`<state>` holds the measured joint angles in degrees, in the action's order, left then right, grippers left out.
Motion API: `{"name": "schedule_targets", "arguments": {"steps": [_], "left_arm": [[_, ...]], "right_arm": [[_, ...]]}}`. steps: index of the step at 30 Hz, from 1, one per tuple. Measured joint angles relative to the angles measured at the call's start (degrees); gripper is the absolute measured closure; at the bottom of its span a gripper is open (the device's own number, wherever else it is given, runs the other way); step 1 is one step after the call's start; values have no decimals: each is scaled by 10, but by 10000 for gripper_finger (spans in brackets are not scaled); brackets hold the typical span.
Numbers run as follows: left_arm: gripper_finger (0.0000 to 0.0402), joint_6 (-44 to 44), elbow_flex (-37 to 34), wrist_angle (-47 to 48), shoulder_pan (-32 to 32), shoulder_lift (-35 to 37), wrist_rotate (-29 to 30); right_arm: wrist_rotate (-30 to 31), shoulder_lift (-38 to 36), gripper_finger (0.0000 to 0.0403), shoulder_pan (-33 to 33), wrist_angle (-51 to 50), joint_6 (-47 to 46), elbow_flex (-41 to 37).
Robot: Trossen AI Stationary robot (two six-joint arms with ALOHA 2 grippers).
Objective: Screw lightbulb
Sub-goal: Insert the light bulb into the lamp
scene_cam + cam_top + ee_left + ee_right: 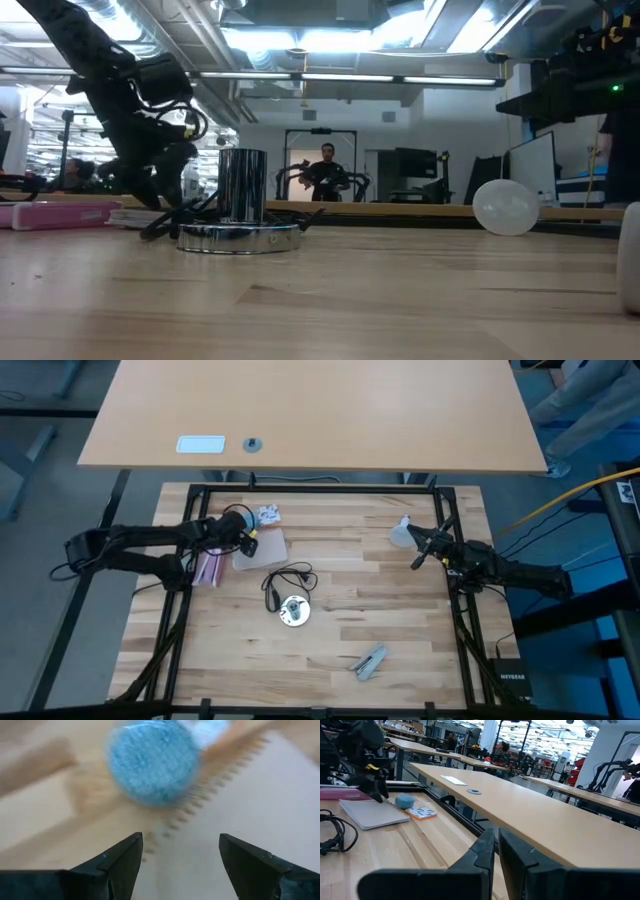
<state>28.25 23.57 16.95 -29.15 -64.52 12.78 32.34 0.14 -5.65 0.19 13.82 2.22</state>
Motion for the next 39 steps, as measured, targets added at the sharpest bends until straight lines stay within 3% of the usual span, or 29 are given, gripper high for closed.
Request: {"name": "schedule_targets", "arguments": {"steps": [8,12,16,21,26,31,39], "left_arm": [[147,62,0,-36,37,66,-263],[147,84,0,-116,102,70,-295],[147,62,0,-174,179,46,-276],[147,78,0,-130,224,1,-158],[147,140,0,-60,208,-47,-104],[147,156,1,-64,180,-75,-64],[147,196,-1,-57,111,-79,70]], "right_arm": [[-9,0,372,0,0,0,0],[-9,0,372,0,0,0,0],[-9,0,372,0,0,0,0],[-9,0,372,0,0,0,-1],[-9,0,372,0,-1,0,-1],[-9,0,372,0,-1,0,-1],[-9,0,372,0,-3,1,-1]]}}
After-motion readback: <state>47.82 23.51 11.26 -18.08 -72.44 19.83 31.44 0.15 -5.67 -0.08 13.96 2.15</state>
